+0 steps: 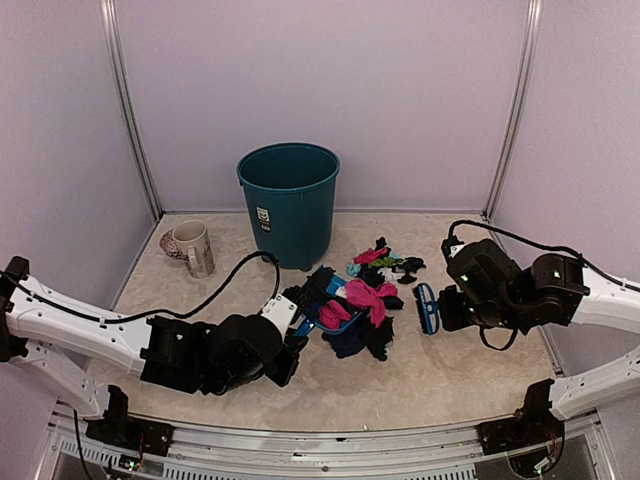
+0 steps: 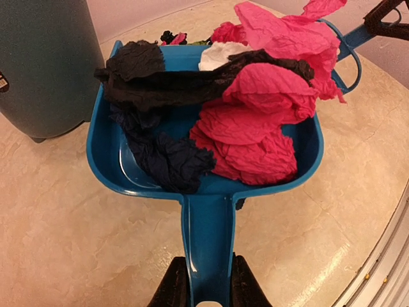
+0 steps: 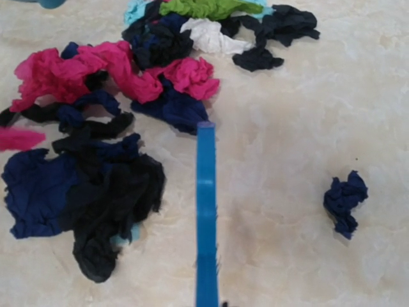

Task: Sweep away the paper scraps from the table
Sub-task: Dump the paper scraps into the trash bin.

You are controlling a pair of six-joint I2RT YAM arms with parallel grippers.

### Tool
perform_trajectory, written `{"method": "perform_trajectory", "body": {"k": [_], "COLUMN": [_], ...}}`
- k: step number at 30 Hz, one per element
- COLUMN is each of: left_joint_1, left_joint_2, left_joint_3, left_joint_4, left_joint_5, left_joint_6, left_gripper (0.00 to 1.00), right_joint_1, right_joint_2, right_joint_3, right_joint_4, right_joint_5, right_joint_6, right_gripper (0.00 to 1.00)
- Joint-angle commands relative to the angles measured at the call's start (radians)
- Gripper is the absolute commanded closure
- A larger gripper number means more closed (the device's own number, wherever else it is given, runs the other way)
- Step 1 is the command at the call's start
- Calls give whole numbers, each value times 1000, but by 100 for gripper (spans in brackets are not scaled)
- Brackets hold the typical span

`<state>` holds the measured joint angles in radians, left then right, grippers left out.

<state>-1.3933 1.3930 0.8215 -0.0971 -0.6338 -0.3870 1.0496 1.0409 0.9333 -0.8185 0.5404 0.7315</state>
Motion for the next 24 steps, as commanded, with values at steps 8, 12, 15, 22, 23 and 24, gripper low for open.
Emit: {"method": "perform_trajectory", "body": {"k": [8,12,15,22,23,24], "left_joint_1": [51,73,93,152,162,181], "left_joint_2": [-71,-69,-58,-8,1,10], "left_joint_3": [219,306,362,524,551,579], "left_joint_4": [-229,-306,-361,-466,-480,-494], "left_joint_5": [36,52,56,41,34,29], "left_joint_6": [54,66,75,115,122,129], "left_gripper": [94,96,96,96,96,96], "right_joint_1": [-24,-29,-35,-44,-45,-47], "right_joint_2": [-28,-36,-43,-42,-40,-40], "right_joint_3": [-57,-74,-85,-107,-109,-111], "right_joint_4": [73,96,116,159,165,171], "right_joint_5": [8,3,-2,-19,-21,-25], "right_joint_6": [-7,-14,-23,-41,-42,-46], "right_gripper": [100,100,100,100,100,100]}}
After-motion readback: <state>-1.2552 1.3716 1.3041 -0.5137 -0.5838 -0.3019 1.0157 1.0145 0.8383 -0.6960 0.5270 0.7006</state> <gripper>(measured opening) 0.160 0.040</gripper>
